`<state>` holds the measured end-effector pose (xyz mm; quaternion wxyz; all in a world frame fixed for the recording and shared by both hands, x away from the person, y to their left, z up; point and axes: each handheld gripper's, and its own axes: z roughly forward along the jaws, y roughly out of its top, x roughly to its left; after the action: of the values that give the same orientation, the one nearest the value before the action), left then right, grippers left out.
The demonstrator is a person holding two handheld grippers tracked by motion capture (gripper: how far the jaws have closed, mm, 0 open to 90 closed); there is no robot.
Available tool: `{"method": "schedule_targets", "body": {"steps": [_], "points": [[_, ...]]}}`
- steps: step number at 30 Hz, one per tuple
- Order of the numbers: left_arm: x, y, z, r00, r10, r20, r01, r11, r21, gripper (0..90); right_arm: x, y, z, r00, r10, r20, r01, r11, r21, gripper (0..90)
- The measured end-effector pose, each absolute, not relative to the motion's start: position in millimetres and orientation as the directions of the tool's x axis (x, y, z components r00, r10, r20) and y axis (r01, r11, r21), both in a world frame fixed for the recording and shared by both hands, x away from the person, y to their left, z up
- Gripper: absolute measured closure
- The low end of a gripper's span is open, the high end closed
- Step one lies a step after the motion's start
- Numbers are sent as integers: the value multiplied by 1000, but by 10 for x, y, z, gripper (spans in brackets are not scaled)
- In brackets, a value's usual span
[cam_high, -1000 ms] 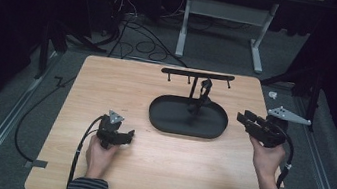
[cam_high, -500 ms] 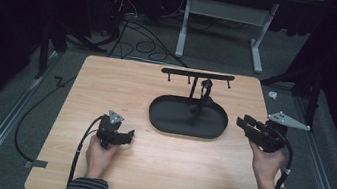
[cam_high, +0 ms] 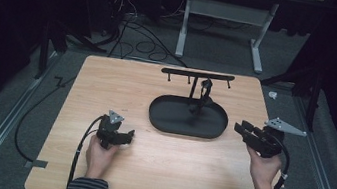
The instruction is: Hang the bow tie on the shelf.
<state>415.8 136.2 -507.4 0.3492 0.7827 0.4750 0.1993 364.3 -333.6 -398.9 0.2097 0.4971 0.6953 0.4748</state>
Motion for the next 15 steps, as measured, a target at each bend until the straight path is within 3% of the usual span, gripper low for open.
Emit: {"method": "schedule_targets", "body": {"steps": [15], "points": [[4157, 1360, -5074, 469, 883, -17, 604, -307, 735, 220, 3624, -3327, -4150, -416, 888, 197, 521, 55, 852, 643]]}}
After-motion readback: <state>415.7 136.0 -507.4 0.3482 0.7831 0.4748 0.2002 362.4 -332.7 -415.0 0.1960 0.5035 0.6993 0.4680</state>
